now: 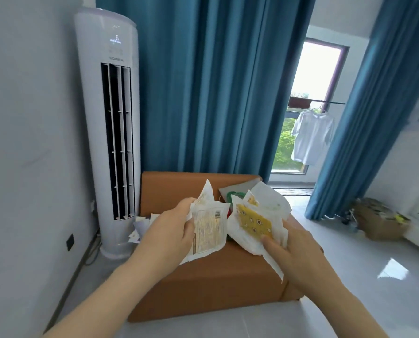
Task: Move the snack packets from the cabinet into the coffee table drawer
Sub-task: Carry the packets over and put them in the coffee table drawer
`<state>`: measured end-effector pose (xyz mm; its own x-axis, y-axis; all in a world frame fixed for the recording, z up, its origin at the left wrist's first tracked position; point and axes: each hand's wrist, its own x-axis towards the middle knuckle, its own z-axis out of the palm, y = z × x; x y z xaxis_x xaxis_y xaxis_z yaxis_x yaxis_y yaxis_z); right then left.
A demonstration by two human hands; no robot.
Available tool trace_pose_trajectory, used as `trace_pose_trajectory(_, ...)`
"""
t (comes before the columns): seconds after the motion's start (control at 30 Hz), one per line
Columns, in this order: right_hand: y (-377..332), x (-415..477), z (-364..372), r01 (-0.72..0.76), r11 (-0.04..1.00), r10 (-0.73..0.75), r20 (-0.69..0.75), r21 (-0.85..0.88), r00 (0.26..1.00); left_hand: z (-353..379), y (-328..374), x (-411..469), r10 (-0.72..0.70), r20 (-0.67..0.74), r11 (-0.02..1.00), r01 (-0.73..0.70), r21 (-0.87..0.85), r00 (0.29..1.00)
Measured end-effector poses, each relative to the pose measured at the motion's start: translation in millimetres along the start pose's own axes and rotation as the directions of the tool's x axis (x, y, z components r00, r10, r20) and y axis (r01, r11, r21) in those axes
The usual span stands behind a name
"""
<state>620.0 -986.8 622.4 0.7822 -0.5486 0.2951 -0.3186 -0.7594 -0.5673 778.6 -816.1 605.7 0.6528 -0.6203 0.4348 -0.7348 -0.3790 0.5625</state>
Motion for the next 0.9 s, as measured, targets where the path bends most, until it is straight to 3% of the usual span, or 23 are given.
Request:
trace_pose_trajectory(0.67,209.2,207.8,-53.6,-0.194,0.979,0.201,-0.194,0.056,0.96,205.8,47.9,274.0,0.225,0.151,0.972,-0.213,-0.095,0.963)
trace_pose_trajectory(0.9,259.2,299.4,-47.6,-0.325,0.945,0.322,-0.292,0.04,0.901,270.3,37.3,385.2,0.336,0.166,0.935,-0.307,-0.175,0.927)
